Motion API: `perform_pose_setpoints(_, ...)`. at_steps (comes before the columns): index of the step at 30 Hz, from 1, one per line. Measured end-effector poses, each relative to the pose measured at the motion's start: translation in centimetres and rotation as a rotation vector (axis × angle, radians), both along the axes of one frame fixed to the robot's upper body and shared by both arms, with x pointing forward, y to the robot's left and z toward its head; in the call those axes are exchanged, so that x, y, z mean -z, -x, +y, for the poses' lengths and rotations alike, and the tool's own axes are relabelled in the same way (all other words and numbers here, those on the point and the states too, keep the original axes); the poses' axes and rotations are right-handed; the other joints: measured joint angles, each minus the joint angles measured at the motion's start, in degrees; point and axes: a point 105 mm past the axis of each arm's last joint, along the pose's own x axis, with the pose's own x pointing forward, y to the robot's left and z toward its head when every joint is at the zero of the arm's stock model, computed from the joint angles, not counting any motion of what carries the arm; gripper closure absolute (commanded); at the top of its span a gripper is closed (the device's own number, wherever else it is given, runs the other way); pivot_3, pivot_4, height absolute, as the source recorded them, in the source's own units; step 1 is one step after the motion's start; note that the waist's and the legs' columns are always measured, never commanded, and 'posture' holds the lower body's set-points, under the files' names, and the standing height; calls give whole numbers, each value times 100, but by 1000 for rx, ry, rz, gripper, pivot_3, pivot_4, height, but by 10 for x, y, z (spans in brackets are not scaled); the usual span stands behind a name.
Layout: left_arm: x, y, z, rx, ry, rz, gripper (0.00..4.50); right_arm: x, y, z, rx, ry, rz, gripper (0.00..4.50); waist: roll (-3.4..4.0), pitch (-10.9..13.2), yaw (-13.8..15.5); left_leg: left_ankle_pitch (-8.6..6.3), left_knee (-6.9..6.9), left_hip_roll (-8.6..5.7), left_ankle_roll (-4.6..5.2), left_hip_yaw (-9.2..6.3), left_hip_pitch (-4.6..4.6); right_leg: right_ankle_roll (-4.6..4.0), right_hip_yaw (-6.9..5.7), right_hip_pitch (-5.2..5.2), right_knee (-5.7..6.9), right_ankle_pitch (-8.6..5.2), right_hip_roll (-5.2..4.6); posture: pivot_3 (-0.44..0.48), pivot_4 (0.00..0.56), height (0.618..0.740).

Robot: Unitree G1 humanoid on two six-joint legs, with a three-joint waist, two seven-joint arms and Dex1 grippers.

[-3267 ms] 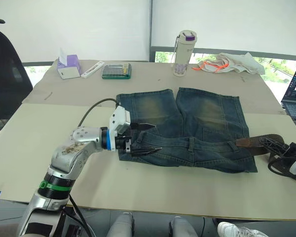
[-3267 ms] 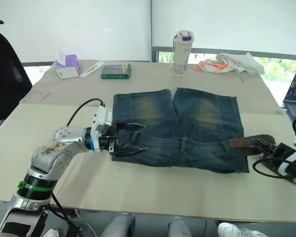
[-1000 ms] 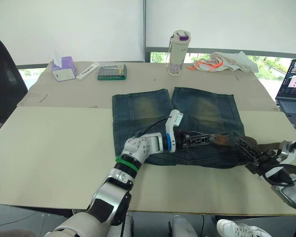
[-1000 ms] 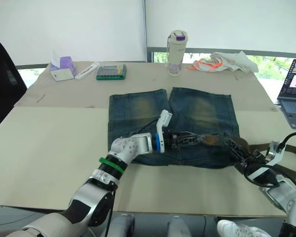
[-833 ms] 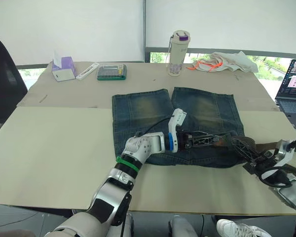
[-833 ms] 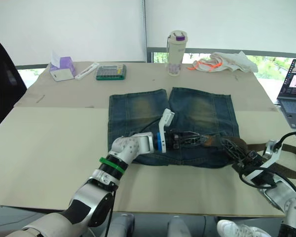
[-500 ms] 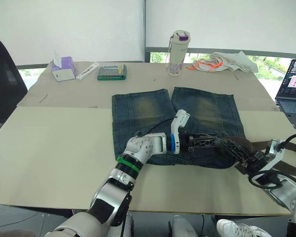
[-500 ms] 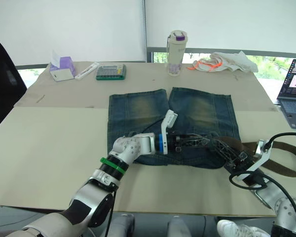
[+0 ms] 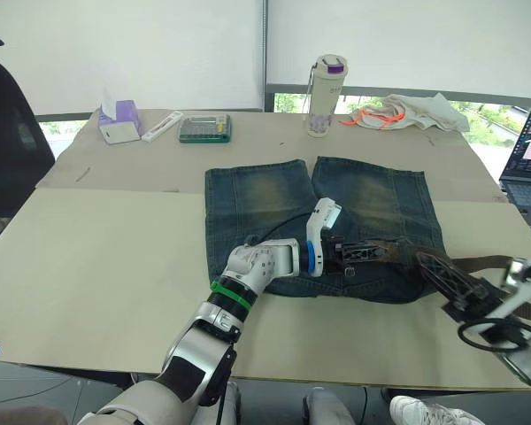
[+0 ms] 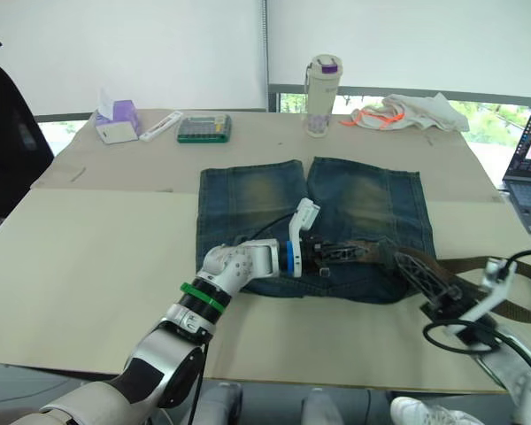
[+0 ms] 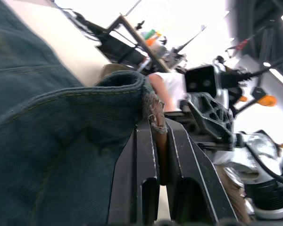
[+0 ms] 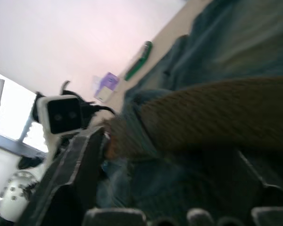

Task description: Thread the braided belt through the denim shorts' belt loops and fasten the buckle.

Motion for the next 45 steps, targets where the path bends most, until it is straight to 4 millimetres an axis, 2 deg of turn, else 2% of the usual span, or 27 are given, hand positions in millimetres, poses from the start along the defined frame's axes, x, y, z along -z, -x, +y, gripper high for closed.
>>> perform_pose_setpoints(3, 1, -6, 3, -43, -28, -11, 4500, 3, 22, -10, 8, 48, 32, 339, -2, 1, 27, -1, -1, 1, 1, 0, 0, 14, 0, -1, -1, -8, 0, 0, 150, 740)
perform_pose_setpoints(6, 5, -7, 5, -60, -66, -16, 4500, 1, 30, 3, -38, 90, 26, 339, 0, 0, -34, -1, 0, 1, 1, 1, 4, 35, 3, -1, 1, -20, 0, 0, 150, 740)
perform_pose_setpoints(8, 7, -8, 8, -60, -99, -22, 4500, -2, 30, 24, -96, 105, 2, 339, 1, -1, -73, 0, 0, 4, 0, 0, 5, 37, 1, 0, 2, -21, 3, 0, 150, 740)
perform_pose_setpoints(11, 15, -11, 16, -79, -161, -24, 4500, 9, 22, 53, -124, 112, 11, 339, 4, -2, -84, 0, 0, 3, 0, 0, 4, 38, 2, 0, 1, -21, 2, 0, 150, 740)
perform_pose_setpoints(16, 29, -13, 29, -95, -226, 11, 4500, 18, 4, 80, -103, 171, -11, 339, 6, -3, -75, 0, -1, 3, -1, -1, 3, 30, 2, -4, 3, -16, 2, 0, 150, 740)
perform_pose_setpoints(21, 24, -12, 22, -115, -162, 50, 4500, 20, 0, 81, -74, 200, -40, 339, 5, -3, 29, 0, 0, 2, -1, -2, 0, 15, 1, -4, -1, -7, 1, 0, 150, 740)
perform_pose_setpoints(26, 20, -15, 22, -141, -126, 59, 4500, 8, -3, 74, -31, 165, -108, 339, 6, -3, 7, 0, -1, 3, -1, -2, 4, 15, 1, -4, 3, -6, 1, 0, 150, 740)
perform_pose_setpoints(28, 18, -22, 24, -196, -109, 49, 4500, 7, -3, 71, -19, 165, -115, 339, 5, -3, 6, 0, -1, 3, -1, -2, 3, 5, 2, -4, 2, -1, 1, 0, 150, 740)
perform_pose_setpoints(31, 16, -41, 40, -333, -76, 104, 4500, 8, -2, 68, -7, 159, -110, 339, 5, -3, 3, 0, -1, 4, 0, -2, 5, 1, 1, -4, 4, 1, 1, 0, 150, 740)
perform_pose_setpoints(33, 19, -43, 42, -358, -84, 140, 4500, 7, -2, 65, 8, 156, -115, 339, 5, -3, 16, 0, 0, 2, -1, -2, 3, 2, 2, -4, 3, 1, 1, 0, 150, 740)
perform_pose_setpoints(38, 18, -17, 26, -208, -116, 163, 4500, 4, -3, 64, 19, 158, -132, 339, 6, -3, 34, 0, -1, 1, -1, -2, 1, 1, 1, -4, 2, 2, 1, 0, 150, 740)
perform_pose_setpoints(45, 16, 4, 19, -88, -101, 170, 4500, 7, -2, 65, 18, 157, -117, 339, 6, -4, 27, 0, -1, 2, -1, -2, 3, -1, 1, -4, 4, 3, 1, 0, 150, 740)
